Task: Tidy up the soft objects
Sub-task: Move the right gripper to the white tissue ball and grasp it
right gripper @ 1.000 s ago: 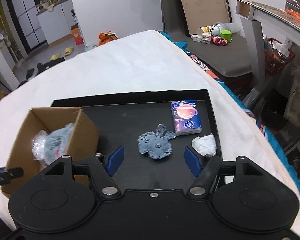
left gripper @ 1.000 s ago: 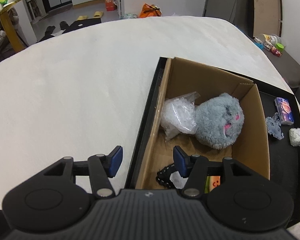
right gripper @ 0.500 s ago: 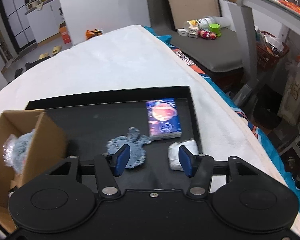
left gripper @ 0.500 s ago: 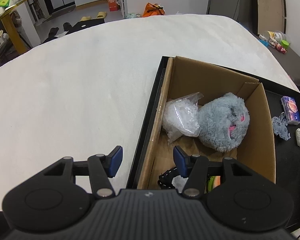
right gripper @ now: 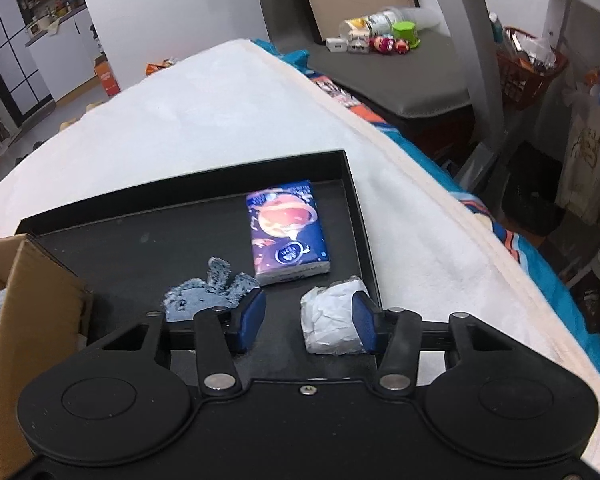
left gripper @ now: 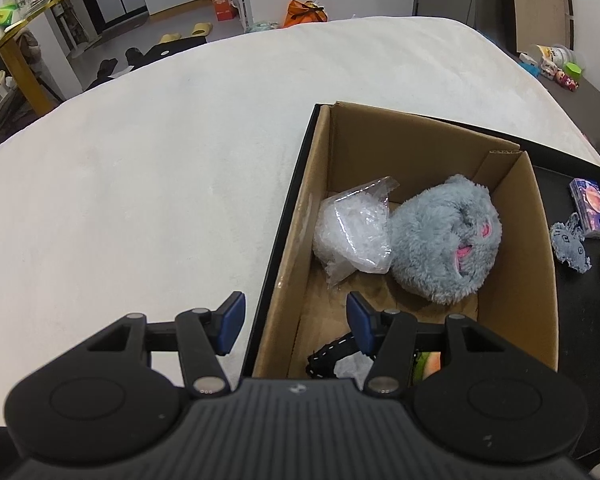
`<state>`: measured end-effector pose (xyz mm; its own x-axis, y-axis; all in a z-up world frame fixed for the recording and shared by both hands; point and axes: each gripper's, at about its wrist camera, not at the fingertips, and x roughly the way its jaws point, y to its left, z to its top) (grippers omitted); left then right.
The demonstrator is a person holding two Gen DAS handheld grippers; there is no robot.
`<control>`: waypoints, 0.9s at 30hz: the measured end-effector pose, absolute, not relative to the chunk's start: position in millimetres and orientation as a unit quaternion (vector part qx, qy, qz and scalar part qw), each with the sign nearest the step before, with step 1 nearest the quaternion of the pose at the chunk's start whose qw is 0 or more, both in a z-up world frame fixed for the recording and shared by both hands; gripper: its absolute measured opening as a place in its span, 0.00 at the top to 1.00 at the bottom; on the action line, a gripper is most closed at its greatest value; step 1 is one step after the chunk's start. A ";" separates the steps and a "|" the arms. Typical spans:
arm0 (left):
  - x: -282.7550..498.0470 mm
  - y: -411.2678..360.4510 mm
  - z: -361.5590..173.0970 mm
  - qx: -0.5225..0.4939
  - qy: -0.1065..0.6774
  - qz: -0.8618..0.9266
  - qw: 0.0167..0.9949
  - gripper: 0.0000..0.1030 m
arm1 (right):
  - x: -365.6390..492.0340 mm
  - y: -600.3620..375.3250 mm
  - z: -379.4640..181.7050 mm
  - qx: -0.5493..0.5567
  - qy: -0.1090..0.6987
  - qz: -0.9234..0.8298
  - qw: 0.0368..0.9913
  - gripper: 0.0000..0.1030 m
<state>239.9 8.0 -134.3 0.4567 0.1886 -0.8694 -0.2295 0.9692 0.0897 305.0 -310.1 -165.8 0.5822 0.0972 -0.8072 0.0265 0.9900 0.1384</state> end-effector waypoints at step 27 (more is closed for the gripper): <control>228.2 7.7 -134.2 -0.022 0.510 0.122 0.851 0.47 | 300.2 -293.6 -190.8 0.047 0.523 0.061 0.849 0.63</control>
